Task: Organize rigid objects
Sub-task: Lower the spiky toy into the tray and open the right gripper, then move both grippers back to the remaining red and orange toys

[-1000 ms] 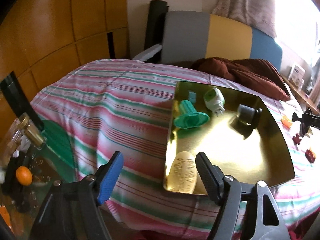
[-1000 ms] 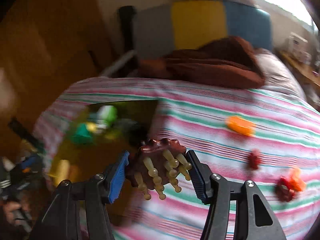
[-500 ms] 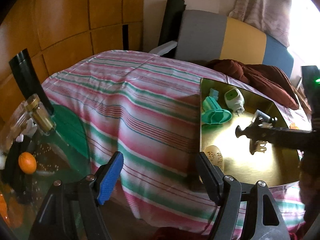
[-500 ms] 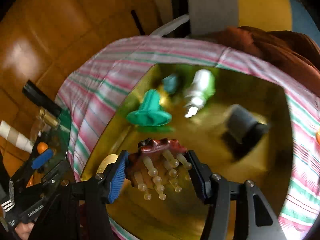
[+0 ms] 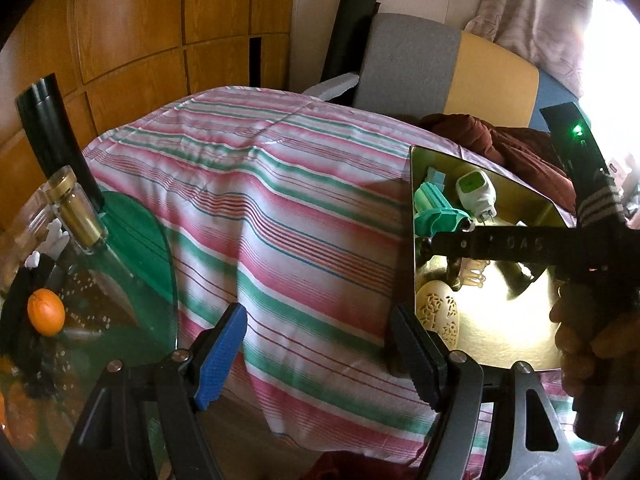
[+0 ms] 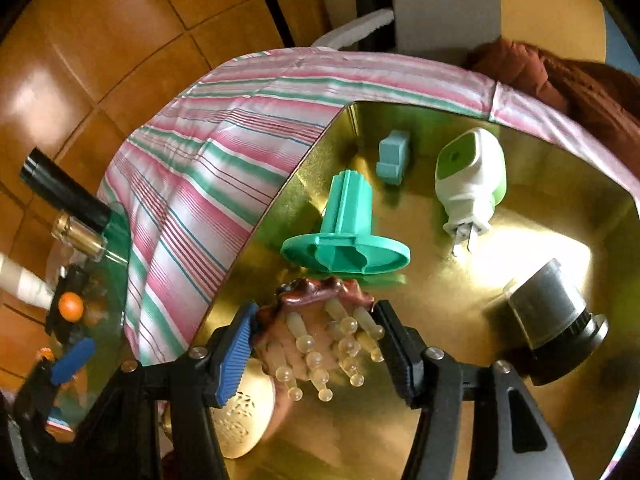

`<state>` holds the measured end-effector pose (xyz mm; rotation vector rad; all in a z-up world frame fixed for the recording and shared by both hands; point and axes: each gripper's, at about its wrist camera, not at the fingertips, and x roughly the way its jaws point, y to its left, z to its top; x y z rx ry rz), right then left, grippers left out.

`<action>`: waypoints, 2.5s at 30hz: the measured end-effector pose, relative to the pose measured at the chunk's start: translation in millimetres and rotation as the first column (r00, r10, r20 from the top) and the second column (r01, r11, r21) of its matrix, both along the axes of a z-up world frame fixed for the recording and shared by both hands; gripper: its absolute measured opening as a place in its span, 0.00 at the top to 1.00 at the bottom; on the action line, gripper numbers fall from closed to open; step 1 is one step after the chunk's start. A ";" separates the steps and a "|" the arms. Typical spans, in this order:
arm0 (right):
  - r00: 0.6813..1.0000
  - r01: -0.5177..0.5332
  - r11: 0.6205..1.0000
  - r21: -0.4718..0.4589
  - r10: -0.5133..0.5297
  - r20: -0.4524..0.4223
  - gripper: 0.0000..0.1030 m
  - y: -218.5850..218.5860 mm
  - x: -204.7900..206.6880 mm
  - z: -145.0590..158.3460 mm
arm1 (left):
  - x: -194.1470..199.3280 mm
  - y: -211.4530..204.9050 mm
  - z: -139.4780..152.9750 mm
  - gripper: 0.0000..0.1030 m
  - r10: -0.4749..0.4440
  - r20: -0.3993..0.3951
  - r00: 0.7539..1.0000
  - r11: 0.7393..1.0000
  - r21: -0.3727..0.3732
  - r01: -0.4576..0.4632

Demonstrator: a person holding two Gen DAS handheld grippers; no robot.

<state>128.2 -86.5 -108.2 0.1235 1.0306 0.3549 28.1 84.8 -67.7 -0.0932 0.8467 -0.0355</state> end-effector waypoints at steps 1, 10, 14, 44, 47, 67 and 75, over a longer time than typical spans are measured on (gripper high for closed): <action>1.000 0.004 1.000 0.025 -0.003 -0.009 0.41 -2.4 -0.4 -0.4 | 0.1 -0.1 -0.2 0.27 0.001 0.000 1.000 1.000 0.000 -0.001; 0.997 0.073 0.984 0.162 -0.070 -0.023 0.41 -21.9 -6.5 8.7 | -3.0 -0.4 2.1 0.27 0.002 0.007 1.000 1.000 -0.001 -0.002; 0.995 0.099 0.977 0.191 -0.099 -0.008 0.41 -35.5 -14.0 17.8 | -3.9 -1.4 4.3 0.27 0.005 0.017 1.000 1.000 0.000 -0.005; 0.914 0.284 0.959 -0.006 -0.269 0.304 0.41 -133.4 -109.1 65.0 | -14.6 -59.7 29.1 0.27 -0.155 0.063 0.986 0.986 0.080 0.150; 0.899 0.327 0.945 -0.004 -0.309 0.311 0.41 -155.7 -113.6 66.5 | -15.0 -69.1 31.3 0.27 -0.175 0.063 0.983 0.981 0.092 0.169; 0.678 0.694 0.719 0.005 -0.657 0.330 0.41 -350.5 -162.7 71.6 | -8.0 -143.6 43.2 0.27 -0.368 0.024 0.930 0.930 0.012 0.368; 0.498 0.849 0.527 0.043 -0.825 0.267 0.40 -447.8 -194.1 45.5 | -1.2 -215.1 64.4 0.27 -0.505 0.046 0.862 0.863 0.003 0.506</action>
